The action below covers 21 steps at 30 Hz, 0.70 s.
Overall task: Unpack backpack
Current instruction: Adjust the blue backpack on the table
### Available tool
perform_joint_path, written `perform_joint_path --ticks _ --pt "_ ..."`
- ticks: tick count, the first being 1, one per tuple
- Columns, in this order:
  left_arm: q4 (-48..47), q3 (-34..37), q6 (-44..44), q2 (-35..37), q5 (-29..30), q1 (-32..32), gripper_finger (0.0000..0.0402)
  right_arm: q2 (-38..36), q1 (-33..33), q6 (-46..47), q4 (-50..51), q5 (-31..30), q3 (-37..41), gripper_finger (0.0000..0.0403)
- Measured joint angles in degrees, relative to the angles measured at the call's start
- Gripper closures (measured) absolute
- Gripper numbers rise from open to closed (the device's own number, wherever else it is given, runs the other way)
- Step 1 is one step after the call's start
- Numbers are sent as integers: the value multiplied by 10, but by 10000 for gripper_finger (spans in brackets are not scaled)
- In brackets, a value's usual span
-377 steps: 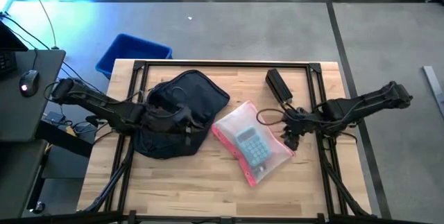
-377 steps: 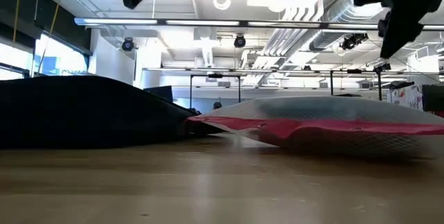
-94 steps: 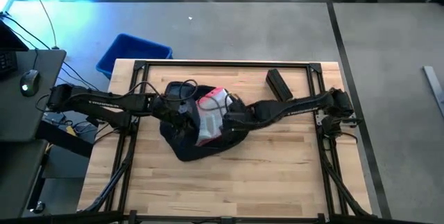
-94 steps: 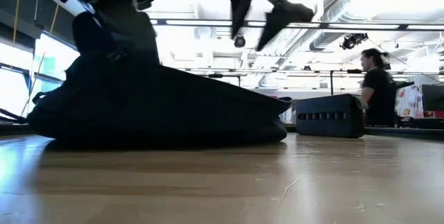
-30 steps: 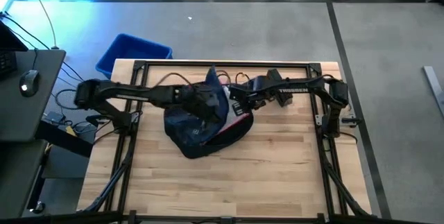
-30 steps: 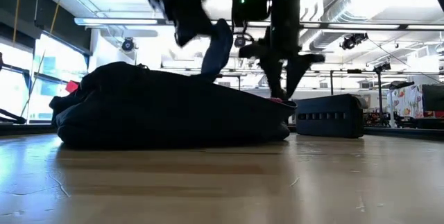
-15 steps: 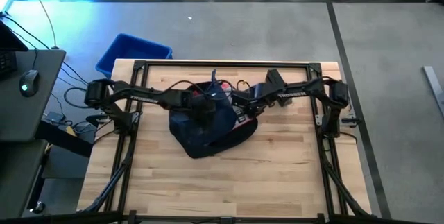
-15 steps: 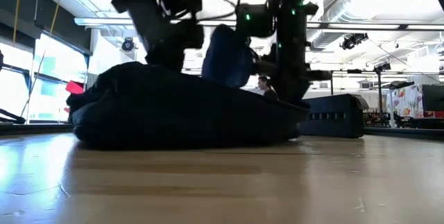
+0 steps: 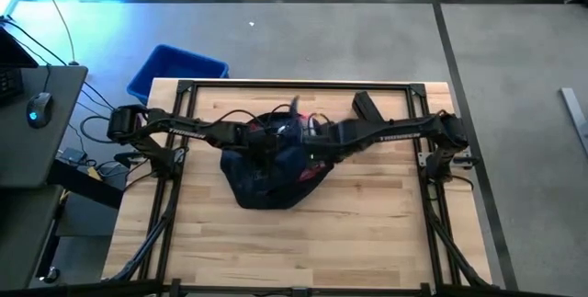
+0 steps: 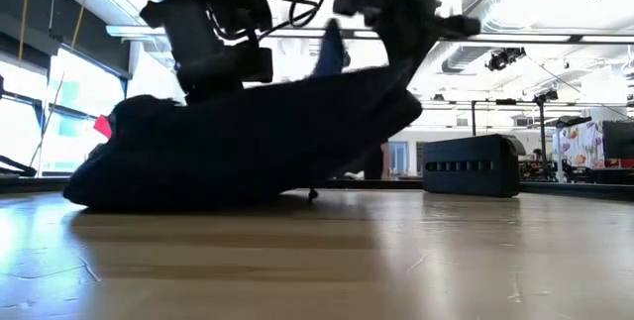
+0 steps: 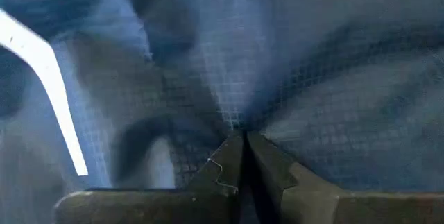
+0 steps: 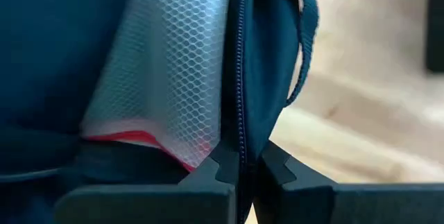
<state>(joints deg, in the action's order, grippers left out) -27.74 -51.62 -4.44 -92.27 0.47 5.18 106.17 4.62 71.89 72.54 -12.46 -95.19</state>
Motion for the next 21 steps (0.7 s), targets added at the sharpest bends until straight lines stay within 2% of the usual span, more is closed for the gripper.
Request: perform_joint_path --ticks 7,12,14,17,21 --pt "-62 4 62 37 -2 -9 402 15 114 191 -46 -8 12 403" --pt "-99 8 83 115 3 -8 402 23 153 246 -53 -19 12 403" --pt "-100 6 91 154 3 -8 402 24 155 238 -63 -15 13 402" --pt "-114 6 89 208 3 -8 402 24 155 175 -68 7 10 389" --pt "-135 5 52 274 3 -8 402 24 153 38 -79 7 -6 336"
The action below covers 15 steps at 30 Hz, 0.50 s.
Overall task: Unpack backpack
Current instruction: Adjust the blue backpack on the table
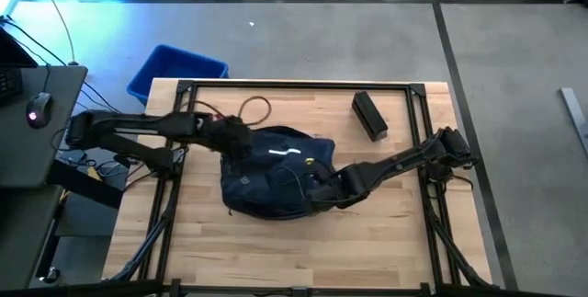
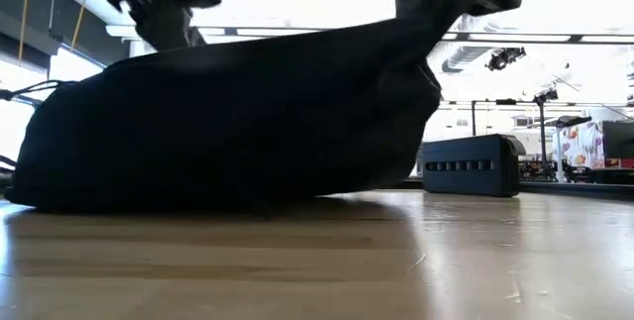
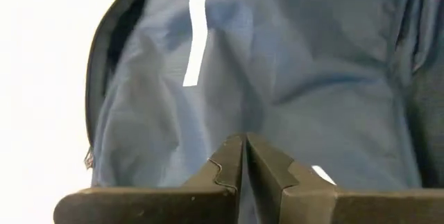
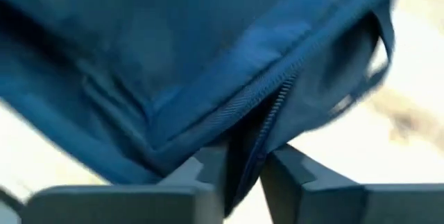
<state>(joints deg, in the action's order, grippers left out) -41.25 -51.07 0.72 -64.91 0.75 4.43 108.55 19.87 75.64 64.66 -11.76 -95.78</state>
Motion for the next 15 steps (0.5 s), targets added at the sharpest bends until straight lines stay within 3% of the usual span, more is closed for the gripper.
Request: perform_joint_path --ticks 5,8,15 --pt "-52 -1 -46 44 0 0 402 0 -5 -197 -64 4 -17 252" --pt "-70 -1 -61 49 0 0 402 7 -14 -303 -141 53 -15 212" --pt "-84 47 -112 45 -15 -5 402 51 -36 -498 -267 79 -8 193"
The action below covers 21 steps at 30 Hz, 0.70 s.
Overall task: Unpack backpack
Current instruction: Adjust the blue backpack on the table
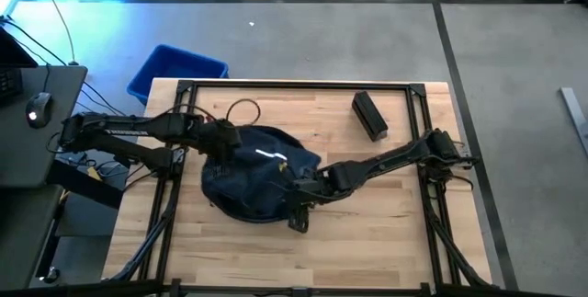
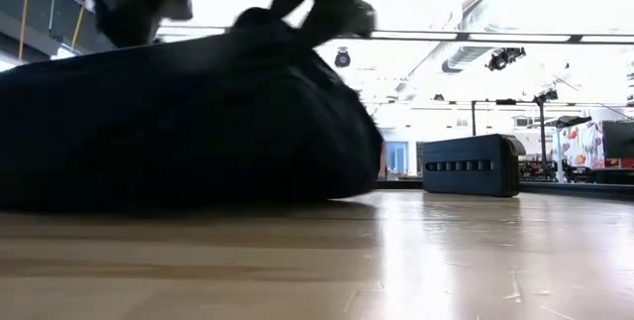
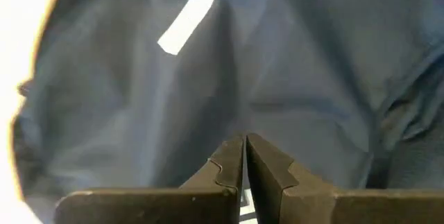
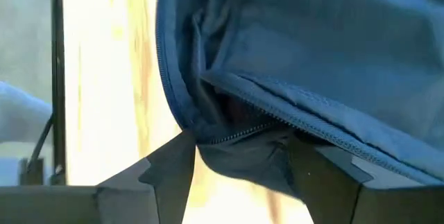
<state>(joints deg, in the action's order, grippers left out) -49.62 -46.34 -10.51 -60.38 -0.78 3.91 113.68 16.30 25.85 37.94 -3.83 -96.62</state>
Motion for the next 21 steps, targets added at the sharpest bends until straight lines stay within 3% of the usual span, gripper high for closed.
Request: perform_joint_path --ticks 6,9,14,21 --pt "26 112 -52 0 58 -2 402 -5 -3 -138 -60 16 -1 201" --pt "78 114 -51 -6 60 -1 402 -5 9 -195 -31 29 -15 201" --pt "177 116 5 -8 62 -3 402 -5 29 -266 22 -77 -36 201" --pt "168 114 -21 -7 50 -2 402 16 5 -420 98 -96 -38 201"
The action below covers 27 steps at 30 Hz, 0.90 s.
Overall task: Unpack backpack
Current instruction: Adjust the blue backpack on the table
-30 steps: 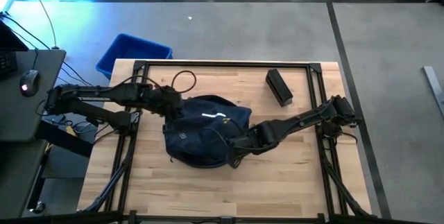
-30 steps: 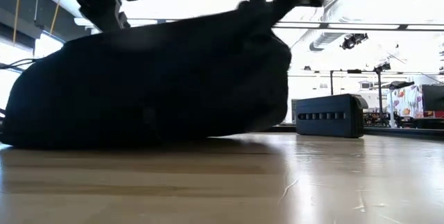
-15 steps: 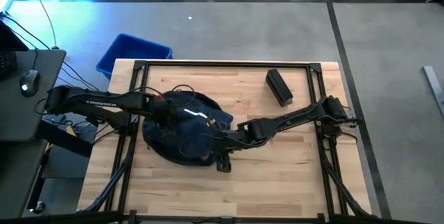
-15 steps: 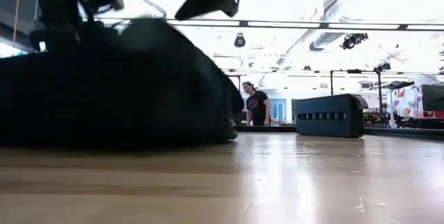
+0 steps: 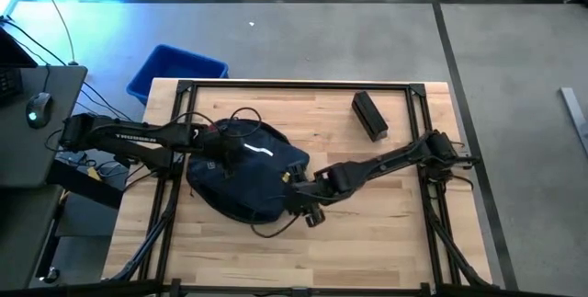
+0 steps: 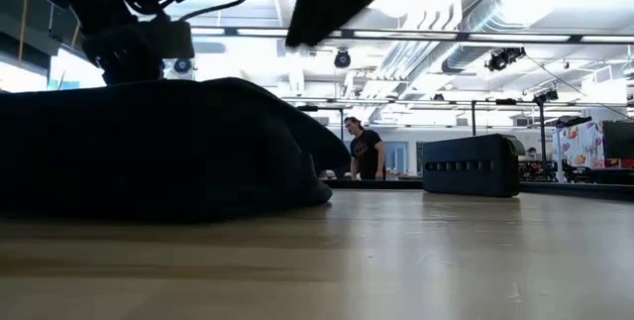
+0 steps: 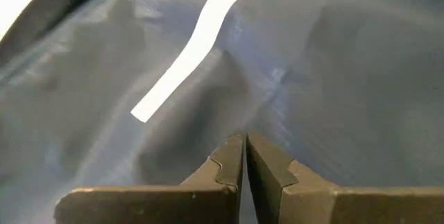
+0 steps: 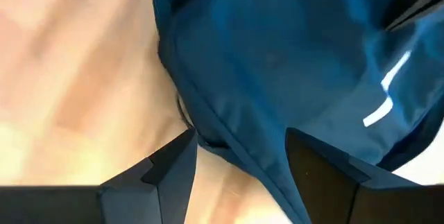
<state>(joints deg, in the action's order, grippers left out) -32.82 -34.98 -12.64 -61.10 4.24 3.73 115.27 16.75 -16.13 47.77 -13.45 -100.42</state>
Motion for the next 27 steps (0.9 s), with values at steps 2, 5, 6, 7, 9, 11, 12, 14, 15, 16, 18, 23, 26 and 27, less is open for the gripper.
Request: perform_joint_path --ticks 2,5,6,7,9,11,12,14,15,16,18,23,26,27 --pt "-8 0 -11 0 -21 0 402 11 -16 -37 1 1 0 201" --pt "-20 0 -32 0 -43 -4 402 33 -39 -90 12 -7 0 201" --pt "-23 0 -36 0 -51 -6 402 42 -47 -97 21 -12 0 201" --pt "-25 0 -40 0 -64 -9 402 50 -55 -98 28 -12 0 201" --pt "-30 0 -58 0 -93 -15 402 60 -67 -99 49 -9 1 201" --pt "-38 0 -82 0 -114 -27 402 68 -77 -116 65 -10 0 201" --pt "-42 0 -95 0 -122 -33 402 71 -81 -129 69 -9 0 201" --pt "-52 0 -125 0 -131 -47 402 80 -87 -149 68 0 0 201" --pt "-58 0 -139 0 -134 -54 402 83 -90 -153 63 2 0 202" --pt "-67 0 -151 0 -137 -62 402 85 -94 -154 54 3 0 205" --pt "-85 0 -172 0 -140 -78 402 87 -97 -146 41 1 0 220" --pt "-112 0 -172 0 -96 -105 402 90 -100 -66 73 -23 -10 326" --pt "-92 7 -113 0 -48 -107 402 86 -100 25 117 27 -21 389" --pt "-84 8 -102 0 -30 -105 402 86 -96 57 129 34 -21 393"
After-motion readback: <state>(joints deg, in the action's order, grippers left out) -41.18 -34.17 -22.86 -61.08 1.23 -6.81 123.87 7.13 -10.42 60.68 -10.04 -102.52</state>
